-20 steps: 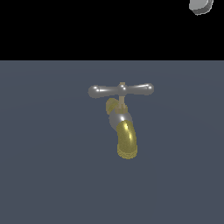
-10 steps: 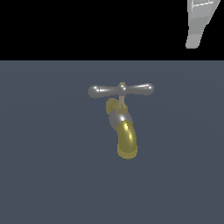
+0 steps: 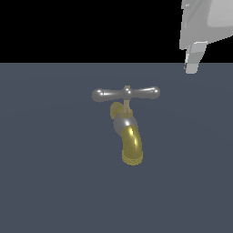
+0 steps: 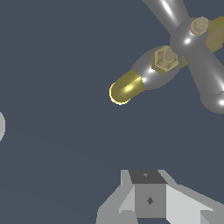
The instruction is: Turn on the faucet by rotating a designated handle.
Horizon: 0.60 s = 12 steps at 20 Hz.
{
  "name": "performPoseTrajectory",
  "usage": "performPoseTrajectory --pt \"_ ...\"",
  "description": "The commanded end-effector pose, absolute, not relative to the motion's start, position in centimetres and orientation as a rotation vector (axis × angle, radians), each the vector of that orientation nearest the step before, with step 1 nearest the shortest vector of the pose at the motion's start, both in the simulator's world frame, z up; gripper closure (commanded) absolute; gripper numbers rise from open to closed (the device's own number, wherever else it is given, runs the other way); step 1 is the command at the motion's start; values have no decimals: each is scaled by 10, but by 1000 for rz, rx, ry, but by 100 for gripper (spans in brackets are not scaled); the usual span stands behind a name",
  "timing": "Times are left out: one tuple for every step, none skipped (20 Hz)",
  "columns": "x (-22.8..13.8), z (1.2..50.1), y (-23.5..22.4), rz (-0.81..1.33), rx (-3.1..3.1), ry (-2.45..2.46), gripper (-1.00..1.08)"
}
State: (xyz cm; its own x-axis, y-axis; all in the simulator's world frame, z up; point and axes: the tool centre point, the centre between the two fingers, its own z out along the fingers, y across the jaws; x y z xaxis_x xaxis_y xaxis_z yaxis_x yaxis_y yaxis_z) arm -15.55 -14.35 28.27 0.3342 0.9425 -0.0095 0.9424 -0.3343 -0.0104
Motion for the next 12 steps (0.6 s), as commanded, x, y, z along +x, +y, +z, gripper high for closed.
performPoseTrajectory --pt "-147 274 -146 21 -2516 -1881 108" --pt "-144 271 -146 20 -2497 -1907 108" --pt "-140 267 -147 20 -2478 -1932 108" --pt "-137 264 -147 19 -2459 -1957 108" --pt "-134 261 -148 19 -2439 -1982 108" --pt "-131 258 -148 18 -2420 -2006 108" --pt "-127 255 -148 18 -2401 -2029 108" --pt "-124 252 -148 17 -2382 -2052 108" --pt "-121 249 -149 16 -2363 -2075 108" --pt "-118 246 -149 16 -2344 -2096 108" --pt "-115 243 -148 15 -2325 -2118 108" --pt "-112 240 -148 15 -2307 -2139 108"
